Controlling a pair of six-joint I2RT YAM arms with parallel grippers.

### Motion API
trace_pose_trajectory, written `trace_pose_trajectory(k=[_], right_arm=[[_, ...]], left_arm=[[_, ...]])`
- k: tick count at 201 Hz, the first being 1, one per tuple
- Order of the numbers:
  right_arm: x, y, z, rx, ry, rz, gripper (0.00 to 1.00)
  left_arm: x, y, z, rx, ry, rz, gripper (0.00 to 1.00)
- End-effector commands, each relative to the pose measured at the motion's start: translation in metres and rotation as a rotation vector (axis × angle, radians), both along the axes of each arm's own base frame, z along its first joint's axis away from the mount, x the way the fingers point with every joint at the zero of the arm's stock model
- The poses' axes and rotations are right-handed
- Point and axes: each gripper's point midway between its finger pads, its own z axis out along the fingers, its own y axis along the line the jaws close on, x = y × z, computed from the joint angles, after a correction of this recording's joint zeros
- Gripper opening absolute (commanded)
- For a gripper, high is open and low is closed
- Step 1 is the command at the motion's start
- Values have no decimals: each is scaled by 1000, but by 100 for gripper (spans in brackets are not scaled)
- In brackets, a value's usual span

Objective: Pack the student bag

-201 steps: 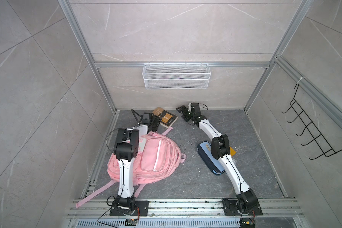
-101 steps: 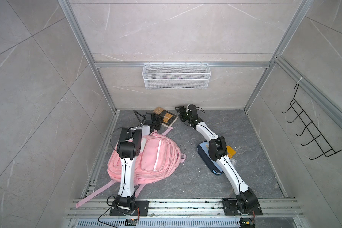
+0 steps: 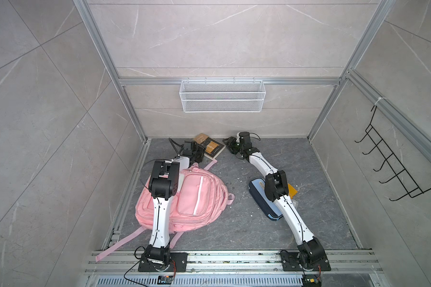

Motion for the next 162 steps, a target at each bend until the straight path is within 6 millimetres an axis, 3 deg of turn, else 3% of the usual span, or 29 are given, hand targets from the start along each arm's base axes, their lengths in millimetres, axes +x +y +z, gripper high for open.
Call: trace_pose_trajectory(k=[1,69,91,107,126,144,147,162], right_arm=[[-50,26,-42,-66,169,166,57],[-75,36,-35,-116,165,292,52],[-79,36,-39,-132,185,287,39],[-80,36,-39,-139,190,283,36],[-80,36,-36,-150,182,278,31],[-81,34,-38,-170,195,269,25],[-81,33,-39,-173,200,266,24],[-84,30,-42,-188,218,263,18]], left_arm=[[-46,-19,-56,27,205,-82,59],[-63,-40,-54,49,219,-146,57],[-64,-43,-54,53,221,-148,49],[-62,-42,-54,55,216,-141,44],[-61,-41,-52,57,213,-134,31],[-63,-37,-53,70,220,-126,27],[-61,-36,-36,71,192,-125,27],[-63,-23,-19,134,164,-132,27]])
